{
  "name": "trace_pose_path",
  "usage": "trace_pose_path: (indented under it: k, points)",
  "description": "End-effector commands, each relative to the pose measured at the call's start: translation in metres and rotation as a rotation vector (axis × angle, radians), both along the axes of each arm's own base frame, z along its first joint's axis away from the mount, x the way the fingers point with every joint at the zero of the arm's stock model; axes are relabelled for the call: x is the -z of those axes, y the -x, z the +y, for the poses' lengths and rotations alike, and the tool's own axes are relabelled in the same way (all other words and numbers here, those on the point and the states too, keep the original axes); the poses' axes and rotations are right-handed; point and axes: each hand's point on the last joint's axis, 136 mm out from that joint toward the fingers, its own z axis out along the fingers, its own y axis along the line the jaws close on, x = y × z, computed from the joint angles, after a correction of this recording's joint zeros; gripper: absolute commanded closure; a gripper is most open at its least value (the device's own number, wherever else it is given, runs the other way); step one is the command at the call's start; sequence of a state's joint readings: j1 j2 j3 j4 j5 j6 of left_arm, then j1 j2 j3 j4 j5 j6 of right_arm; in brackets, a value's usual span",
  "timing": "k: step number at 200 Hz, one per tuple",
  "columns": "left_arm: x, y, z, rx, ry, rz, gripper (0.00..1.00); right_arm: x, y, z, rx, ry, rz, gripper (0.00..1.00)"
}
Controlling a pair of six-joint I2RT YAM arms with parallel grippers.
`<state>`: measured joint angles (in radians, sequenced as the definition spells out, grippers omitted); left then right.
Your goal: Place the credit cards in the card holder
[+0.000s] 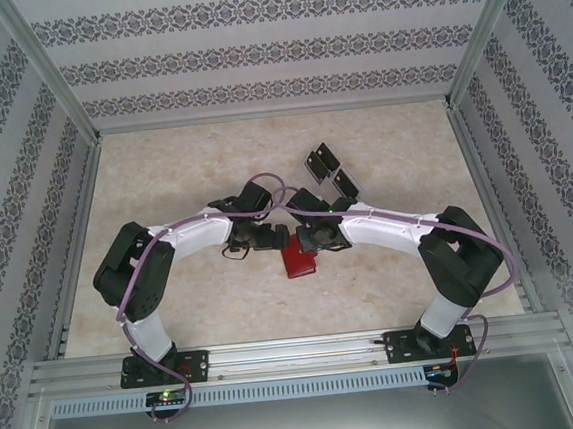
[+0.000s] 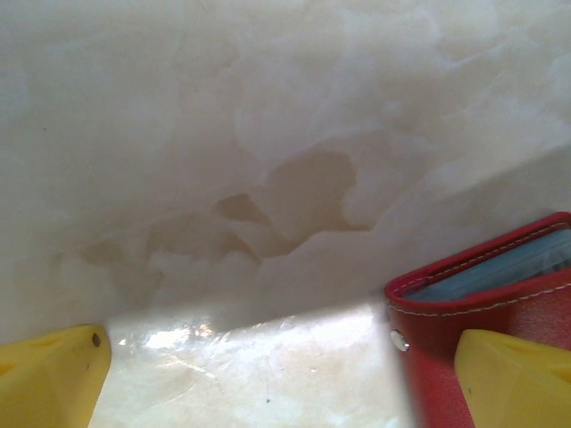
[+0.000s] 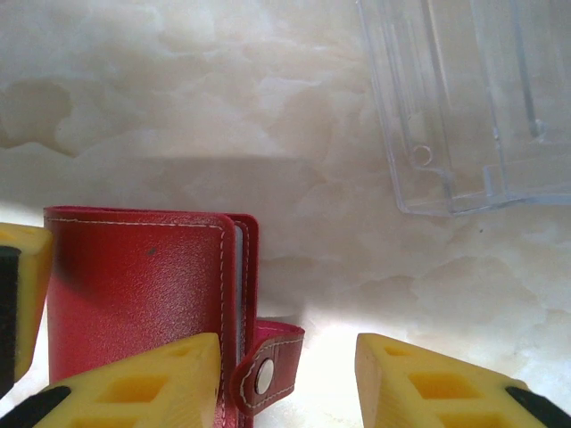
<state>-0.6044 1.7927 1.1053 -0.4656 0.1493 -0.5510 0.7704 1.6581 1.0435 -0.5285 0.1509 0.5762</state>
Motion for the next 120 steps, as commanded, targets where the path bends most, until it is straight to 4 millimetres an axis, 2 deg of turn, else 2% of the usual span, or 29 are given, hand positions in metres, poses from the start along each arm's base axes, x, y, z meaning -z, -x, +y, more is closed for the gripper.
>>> trace_pose_path:
  k: [1,37,62,85,102,120]
  points:
    - [-0.002,0.0,0.014,0.048,-0.133,-0.01,0.0,-0.013,0.001,-0.006,0.011,-0.002,-0.039,0.55]
    - [-0.001,-0.001,0.014,0.071,-0.178,-0.015,0.0,-0.023,0.003,-0.014,0.043,-0.056,-0.061,0.55]
    - [-0.006,-0.003,0.01,0.053,-0.152,-0.021,0.0,-0.024,0.005,-0.027,0.084,-0.069,-0.071,0.55]
    - [-0.023,-0.007,-0.003,0.003,-0.049,-0.019,0.0,-0.026,0.006,-0.041,0.137,-0.103,-0.076,0.55]
    - [-0.045,-0.013,-0.017,-0.05,0.07,-0.034,0.0,-0.029,0.008,-0.047,0.165,-0.136,-0.08,0.55]
    - [-0.06,-0.021,-0.015,-0.081,0.069,-0.064,0.0,-0.032,0.009,-0.05,0.176,-0.156,-0.082,0.55]
